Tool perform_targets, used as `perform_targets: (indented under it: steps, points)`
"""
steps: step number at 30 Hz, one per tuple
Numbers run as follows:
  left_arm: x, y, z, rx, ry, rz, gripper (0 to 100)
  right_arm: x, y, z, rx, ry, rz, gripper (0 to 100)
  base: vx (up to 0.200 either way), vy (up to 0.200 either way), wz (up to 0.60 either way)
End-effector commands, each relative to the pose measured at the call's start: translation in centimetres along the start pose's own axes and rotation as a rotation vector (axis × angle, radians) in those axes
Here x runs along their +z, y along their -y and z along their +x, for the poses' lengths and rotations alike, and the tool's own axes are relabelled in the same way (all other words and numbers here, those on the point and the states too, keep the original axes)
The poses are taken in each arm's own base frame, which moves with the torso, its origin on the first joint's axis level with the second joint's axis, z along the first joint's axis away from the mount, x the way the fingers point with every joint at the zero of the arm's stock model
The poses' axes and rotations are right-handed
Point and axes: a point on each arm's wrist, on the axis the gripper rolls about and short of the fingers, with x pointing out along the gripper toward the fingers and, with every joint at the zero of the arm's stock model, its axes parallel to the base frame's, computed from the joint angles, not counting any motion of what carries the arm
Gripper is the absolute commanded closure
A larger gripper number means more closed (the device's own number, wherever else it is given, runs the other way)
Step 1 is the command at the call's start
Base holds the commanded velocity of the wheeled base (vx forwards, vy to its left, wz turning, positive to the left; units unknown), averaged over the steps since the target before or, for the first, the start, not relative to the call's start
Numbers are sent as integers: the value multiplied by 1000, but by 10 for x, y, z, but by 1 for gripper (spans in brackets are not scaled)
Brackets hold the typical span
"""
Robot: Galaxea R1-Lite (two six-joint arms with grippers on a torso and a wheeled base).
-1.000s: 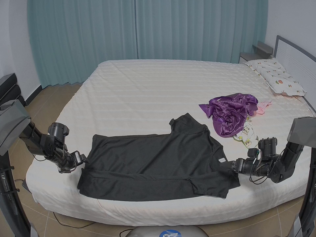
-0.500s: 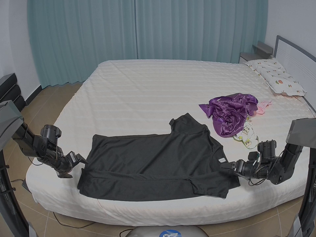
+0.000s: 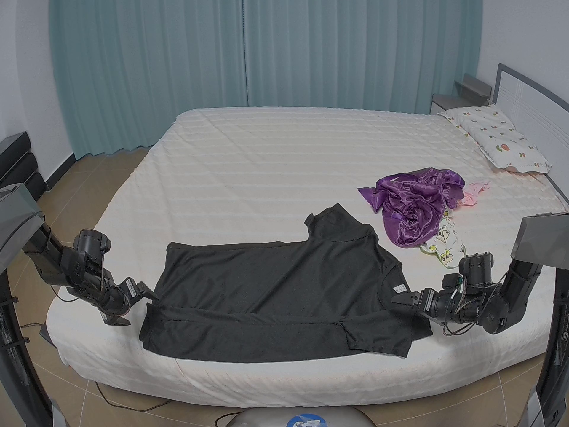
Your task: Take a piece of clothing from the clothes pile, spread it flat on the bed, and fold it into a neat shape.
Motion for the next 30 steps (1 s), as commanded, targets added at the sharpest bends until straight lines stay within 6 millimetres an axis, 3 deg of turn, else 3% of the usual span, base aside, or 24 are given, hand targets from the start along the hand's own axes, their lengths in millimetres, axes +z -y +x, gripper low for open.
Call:
perform_targets:
  steps: [1, 2, 13, 30]
  points:
    - [0, -1, 2, 4, -5, -4, 0, 0, 1, 6, 0, -10, 0, 0, 0, 0, 0]
    - [0, -2, 3, 5, -5, -4, 0, -1, 0, 7, 0, -12, -2, 100, 0, 0, 0]
    - [1, -4, 4, 10, -8, -10, 0, -4, -1, 14, -46, 2, -19, 100, 0, 0, 0]
    - [1, -5, 4, 11, -10, -14, 0, 18, -6, 12, -11, 87, -26, 100, 0, 0, 0]
